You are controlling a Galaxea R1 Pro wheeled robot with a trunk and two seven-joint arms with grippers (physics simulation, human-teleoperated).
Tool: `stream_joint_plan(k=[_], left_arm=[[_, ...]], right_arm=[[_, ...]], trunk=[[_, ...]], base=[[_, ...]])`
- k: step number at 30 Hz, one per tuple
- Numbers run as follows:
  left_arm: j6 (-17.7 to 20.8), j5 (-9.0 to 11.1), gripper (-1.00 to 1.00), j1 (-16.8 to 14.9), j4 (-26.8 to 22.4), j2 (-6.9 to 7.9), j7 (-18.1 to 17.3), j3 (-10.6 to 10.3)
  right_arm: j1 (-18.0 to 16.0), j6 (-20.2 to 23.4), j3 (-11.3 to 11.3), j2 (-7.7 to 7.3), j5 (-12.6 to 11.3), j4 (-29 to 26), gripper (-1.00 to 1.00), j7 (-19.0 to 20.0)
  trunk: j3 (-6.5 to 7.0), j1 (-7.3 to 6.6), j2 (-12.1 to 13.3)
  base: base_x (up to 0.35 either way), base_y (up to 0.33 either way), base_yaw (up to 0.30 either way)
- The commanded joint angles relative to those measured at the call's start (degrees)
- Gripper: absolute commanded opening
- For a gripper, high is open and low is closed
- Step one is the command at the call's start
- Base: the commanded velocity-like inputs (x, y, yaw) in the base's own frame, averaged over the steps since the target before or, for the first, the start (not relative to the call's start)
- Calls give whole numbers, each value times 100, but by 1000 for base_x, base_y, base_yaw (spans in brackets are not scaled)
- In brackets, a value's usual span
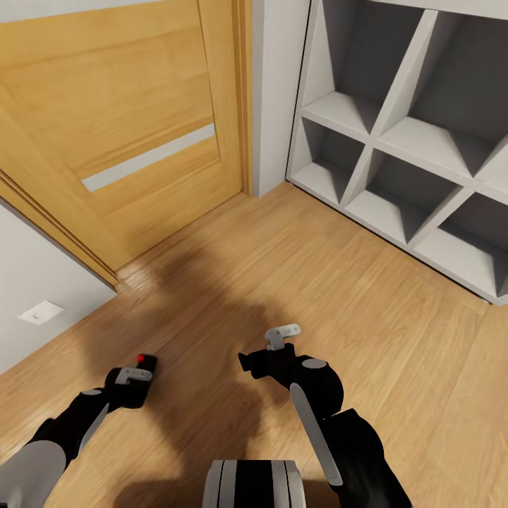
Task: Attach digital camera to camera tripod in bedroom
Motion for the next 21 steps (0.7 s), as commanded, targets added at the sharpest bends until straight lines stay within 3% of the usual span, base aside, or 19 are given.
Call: stream_joint_plan(k=[1, 21], left_arm=[[27, -52, -100, 4, -42, 9, -39, -16], [161, -67, -100, 62, -390, 23, -137, -13]], right_arm=[[-3, 21, 6, 0, -60, -6, 100, -60], [-3, 21, -10, 0, -60, -3, 100, -60]], trunk=[[-4, -1, -1], [-4, -1, -1]], base=[[0, 0, 0], [0, 0, 0]])
